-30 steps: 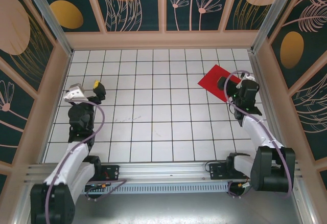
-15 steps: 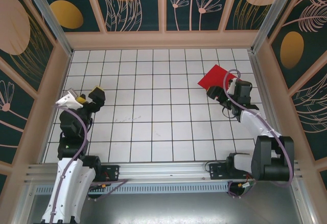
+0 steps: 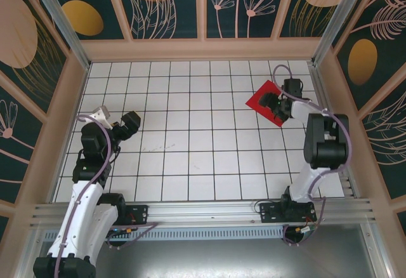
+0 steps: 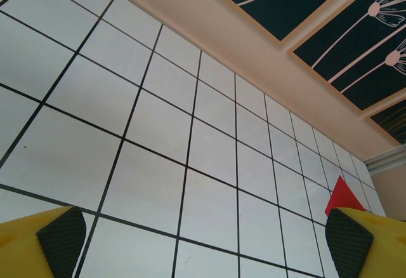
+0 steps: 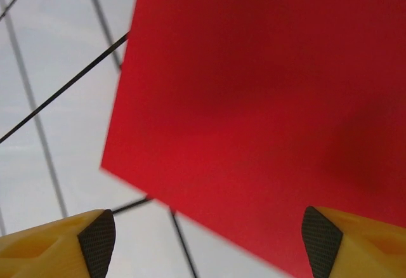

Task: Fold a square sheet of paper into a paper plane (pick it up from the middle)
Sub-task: Move the square sheet of paper to the center of the table.

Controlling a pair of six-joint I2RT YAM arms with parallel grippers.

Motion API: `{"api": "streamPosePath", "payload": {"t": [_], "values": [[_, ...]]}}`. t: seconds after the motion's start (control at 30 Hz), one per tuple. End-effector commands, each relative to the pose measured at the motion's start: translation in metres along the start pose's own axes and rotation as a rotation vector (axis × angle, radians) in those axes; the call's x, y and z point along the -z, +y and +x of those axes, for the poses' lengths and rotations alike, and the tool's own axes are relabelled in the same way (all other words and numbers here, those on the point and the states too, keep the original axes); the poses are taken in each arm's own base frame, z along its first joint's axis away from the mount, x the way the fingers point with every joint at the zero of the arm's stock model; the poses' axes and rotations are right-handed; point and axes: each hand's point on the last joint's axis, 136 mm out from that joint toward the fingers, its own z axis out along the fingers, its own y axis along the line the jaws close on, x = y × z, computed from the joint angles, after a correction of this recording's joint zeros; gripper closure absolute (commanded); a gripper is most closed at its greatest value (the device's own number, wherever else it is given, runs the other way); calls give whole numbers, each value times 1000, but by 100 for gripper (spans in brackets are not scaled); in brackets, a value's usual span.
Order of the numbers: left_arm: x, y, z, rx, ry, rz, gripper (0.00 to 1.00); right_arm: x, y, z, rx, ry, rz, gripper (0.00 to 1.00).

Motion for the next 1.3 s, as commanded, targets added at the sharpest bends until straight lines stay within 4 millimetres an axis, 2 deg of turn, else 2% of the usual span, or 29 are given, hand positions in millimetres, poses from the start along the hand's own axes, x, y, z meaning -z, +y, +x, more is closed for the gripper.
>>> {"api": "streamPosePath", "payload": {"t": [0.0,0.1,0.3,0.43,0.6,0.7,0.8,0.87,0.97,1.03,1.1,1.17,1.27], "values": [[1,-4,-1,4,-6,28,1,-14,-12,-1,-39,54,64,21],[-1,-5,6,28,14,53,1,-23,-20,13,-103,102,90,24],[-7,-1,11,75,34,46,1,-26,-10,45,-163,144,85,25],[-14,0,13,70,67,34,1,-26,1,76,-197,171,100,25],[-22,6,20,53,111,3,1,-17,28,119,-272,161,102,25],[-24,7,27,45,149,0,1,-11,59,140,-304,145,56,25],[-26,10,33,52,165,3,1,-10,95,152,-284,156,5,25],[-26,7,32,47,166,20,1,-6,123,149,-226,159,-39,25],[-25,5,33,44,169,30,1,12,137,126,-130,90,-31,24],[-26,2,37,52,185,55,1,23,130,106,-71,43,10,23],[-26,-1,44,74,204,88,1,28,112,85,-31,8,53,23],[-26,-8,52,114,230,146,1,25,90,66,-29,2,57,22],[-29,-12,60,195,253,205,1,12,73,49,-54,53,-27,25]]}}
